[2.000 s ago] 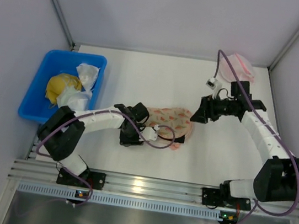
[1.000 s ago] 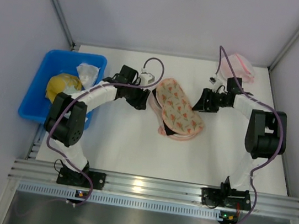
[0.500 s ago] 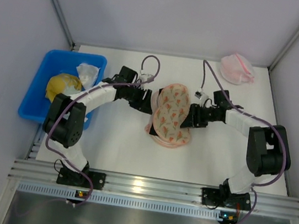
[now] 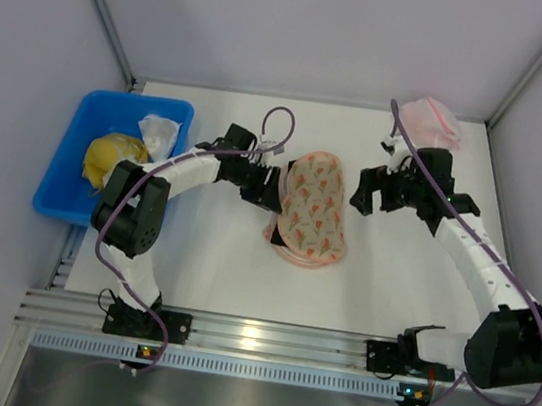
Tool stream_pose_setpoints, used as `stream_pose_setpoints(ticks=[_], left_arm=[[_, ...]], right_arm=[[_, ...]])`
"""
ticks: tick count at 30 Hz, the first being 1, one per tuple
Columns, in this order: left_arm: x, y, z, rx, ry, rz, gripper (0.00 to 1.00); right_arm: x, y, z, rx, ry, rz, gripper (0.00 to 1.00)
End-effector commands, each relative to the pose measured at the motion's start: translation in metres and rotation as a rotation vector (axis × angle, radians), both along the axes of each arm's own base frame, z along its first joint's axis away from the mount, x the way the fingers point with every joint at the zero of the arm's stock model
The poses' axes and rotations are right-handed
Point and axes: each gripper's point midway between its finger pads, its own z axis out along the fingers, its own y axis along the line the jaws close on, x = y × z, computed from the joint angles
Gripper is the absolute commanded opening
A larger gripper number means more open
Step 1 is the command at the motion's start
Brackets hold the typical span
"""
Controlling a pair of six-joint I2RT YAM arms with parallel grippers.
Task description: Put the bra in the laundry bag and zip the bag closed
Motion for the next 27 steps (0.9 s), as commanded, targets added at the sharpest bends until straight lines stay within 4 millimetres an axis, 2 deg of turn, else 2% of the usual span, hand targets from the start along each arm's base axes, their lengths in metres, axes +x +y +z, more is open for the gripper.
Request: stream_pose_setpoints(ticks=[1, 3, 5, 7, 10, 11, 15, 17, 18, 20, 22, 24, 25, 27], left_arm=[[0.006, -0.014, 0.013, -0.050, -0.013, -0.026, 0.53], [0.006, -0.017, 0.010, -0.049, -0.002, -0.030, 0.52], [0.006, -0.018, 0.007, -0.047, 0.006, -0.032, 0.49], [0.006, -0.019, 0.005, -0.046, 0.013, -0.030, 0.46], [0.008, -0.021, 0.004, -0.049, 0.021, -0.029, 0.37], [0.008, -0.022, 0.004, -0.049, 0.021, -0.031, 0.30], [0.006, -0.022, 0.003, -0.059, 0.032, -0.039, 0.16], [0.004, -0.023, 0.001, -0.067, 0.048, -0.047, 0.11], [0.004, -0.023, -0.002, -0.067, 0.057, -0.043, 0.05], [0.003, -0.023, -0.009, -0.069, 0.088, -0.041, 0.02], [0.005, -0.023, -0.012, -0.072, 0.107, -0.031, 0.04], [0.005, -0.023, -0.014, -0.080, 0.118, -0.037, 0.12], [0.006, -0.023, -0.014, -0.083, 0.119, -0.037, 0.20], [0.006, -0.024, -0.011, -0.095, 0.123, -0.039, 0.23]], right_arm=[[0.036, -0.036, 0.051, -0.140, -0.236, -0.165, 0.99], [0.044, -0.047, 0.057, -0.179, -0.241, -0.227, 0.99], [0.039, -0.045, 0.049, -0.196, -0.210, -0.132, 1.00], [0.034, -0.035, 0.051, -0.132, -0.187, -0.066, 0.99], [0.027, -0.026, 0.043, -0.070, -0.125, -0.024, 1.00], [0.026, -0.023, 0.038, -0.054, -0.096, -0.021, 1.00], [0.014, -0.012, 0.015, 0.007, -0.010, 0.006, 0.99], [0.014, -0.010, 0.008, 0.029, 0.005, -0.002, 0.99], [0.012, -0.010, 0.001, 0.032, 0.020, -0.007, 0.99], [0.014, -0.008, -0.003, 0.042, 0.022, -0.009, 0.99], [0.013, -0.008, -0.008, 0.048, 0.035, -0.010, 0.99], [0.012, -0.005, -0.011, 0.059, 0.057, -0.003, 0.99], [0.012, -0.004, -0.012, 0.062, 0.062, 0.000, 1.00], [0.013, -0.004, -0.013, 0.065, 0.067, -0.001, 0.99]])
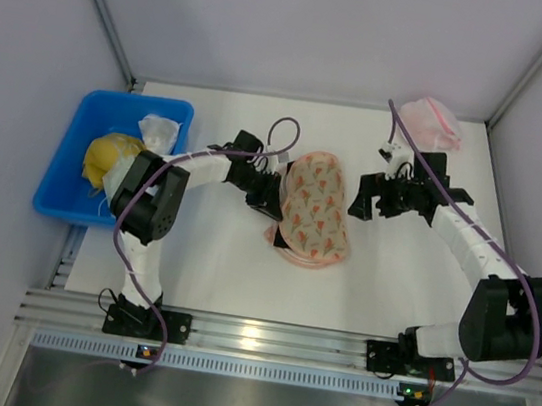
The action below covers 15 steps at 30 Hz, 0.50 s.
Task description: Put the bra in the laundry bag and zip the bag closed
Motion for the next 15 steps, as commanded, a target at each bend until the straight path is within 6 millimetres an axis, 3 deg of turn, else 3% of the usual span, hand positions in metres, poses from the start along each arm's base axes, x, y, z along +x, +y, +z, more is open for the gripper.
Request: stream_pose_setpoints(ticks=[1, 10, 15], left_arm=[[0.0114, -0.0092, 0.0213, -0.072, -0.030, -0.013, 0.24], [0.0107, -0.0143, 0.0294, -0.113, -0.004, -0.019, 0.18], [0.0093, -0.0146, 0.0301, -0.117, 0.005, -0.019, 0.23]], right_arm=[[0.0120, 0.0070, 0.0150, 0.052, -0.057, 0.009, 0.99], [0.0111, 0.0073, 0.0102, 0.060, -0.041, 0.000, 0.99], [0.0105, 0.0081, 0.0053, 0.064, -0.028, 0.000, 0.99]])
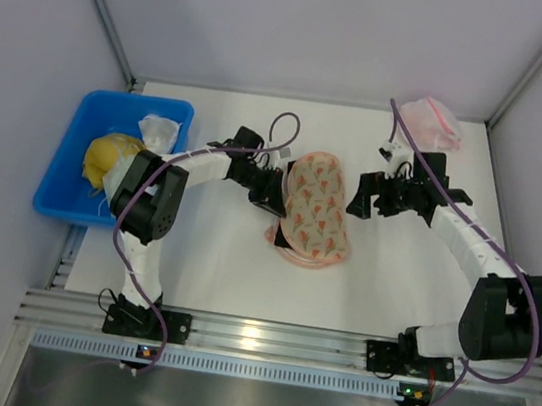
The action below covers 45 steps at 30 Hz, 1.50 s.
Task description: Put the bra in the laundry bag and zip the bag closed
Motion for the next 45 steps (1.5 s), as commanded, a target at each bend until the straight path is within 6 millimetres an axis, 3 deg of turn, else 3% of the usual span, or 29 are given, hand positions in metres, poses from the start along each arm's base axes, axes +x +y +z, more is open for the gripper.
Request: stream_pose_setpoints(ticks=[1, 4, 8, 14, 19, 22, 26, 32, 36, 45], left_arm=[[0.008, -0.005, 0.013, -0.041, -0.021, -0.005, 0.22], [0.011, -0.005, 0.009, -0.029, -0.026, 0.000, 0.18], [0.014, 0.003, 0.000, 0.016, -0.024, 0.036, 0.00], [0.031, 0.055, -0.049, 0.258, -0.032, 0.159, 0.00], [0.025, 0.074, -0.093, 0.386, 0.031, 0.137, 0.00], [0.021, 0.082, -0.107, 0.442, 0.054, 0.121, 0.00], [0.014, 0.089, -0.116, 0.479, 0.078, 0.117, 0.00], [0.013, 0.091, -0.124, 0.490, 0.096, 0.110, 0.00], [0.014, 0.092, -0.127, 0.491, 0.102, 0.113, 0.00], [0.013, 0.090, -0.129, 0.482, 0.116, 0.110, 0.00]], right_arm=[[0.008, 0.003, 0.004, 0.030, -0.025, 0.004, 0.99], [0.009, 0.004, 0.005, 0.030, -0.030, 0.004, 0.99], [0.008, 0.004, 0.002, 0.029, -0.020, 0.006, 0.99], [0.001, 0.003, -0.013, 0.037, 0.027, -0.001, 0.99], [-0.004, 0.010, -0.028, 0.093, 0.099, -0.019, 0.95], [-0.009, 0.016, -0.036, 0.149, 0.135, -0.025, 0.92], [-0.010, 0.026, -0.041, 0.262, 0.182, -0.028, 0.86], [-0.023, 0.038, -0.064, 0.424, 0.323, -0.038, 0.76], [-0.013, 0.046, -0.062, 0.527, 0.292, -0.032, 0.73], [-0.018, 0.059, -0.086, 0.640, 0.413, -0.036, 0.57]])
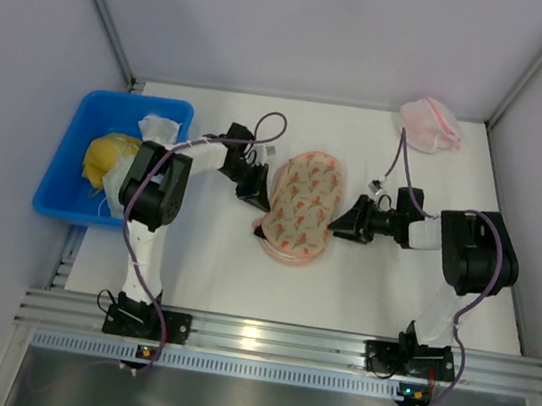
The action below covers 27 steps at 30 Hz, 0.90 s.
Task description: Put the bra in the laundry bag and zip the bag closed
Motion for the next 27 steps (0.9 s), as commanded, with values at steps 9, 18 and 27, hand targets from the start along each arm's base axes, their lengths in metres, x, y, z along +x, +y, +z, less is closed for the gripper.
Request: stream_pose_setpoints(ticks=[9, 18, 27], left_arm=[[-0.021, 0.047, -0.081, 0.277, 0.072, -0.002, 0.00], [-0.014, 0.051, -0.070, 0.298, 0.028, 0.008, 0.00], [0.009, 0.059, 0.035, 0.268, -0.365, -0.038, 0.42]], right_arm=[[0.003, 0.019, 0.007, 0.114, -0.023, 0.031, 0.41], [-0.003, 0.016, 0.023, -0.030, -0.048, 0.053, 0.00], [-0.006, 0.015, 0.017, -0.230, -0.045, 0.105, 0.00]])
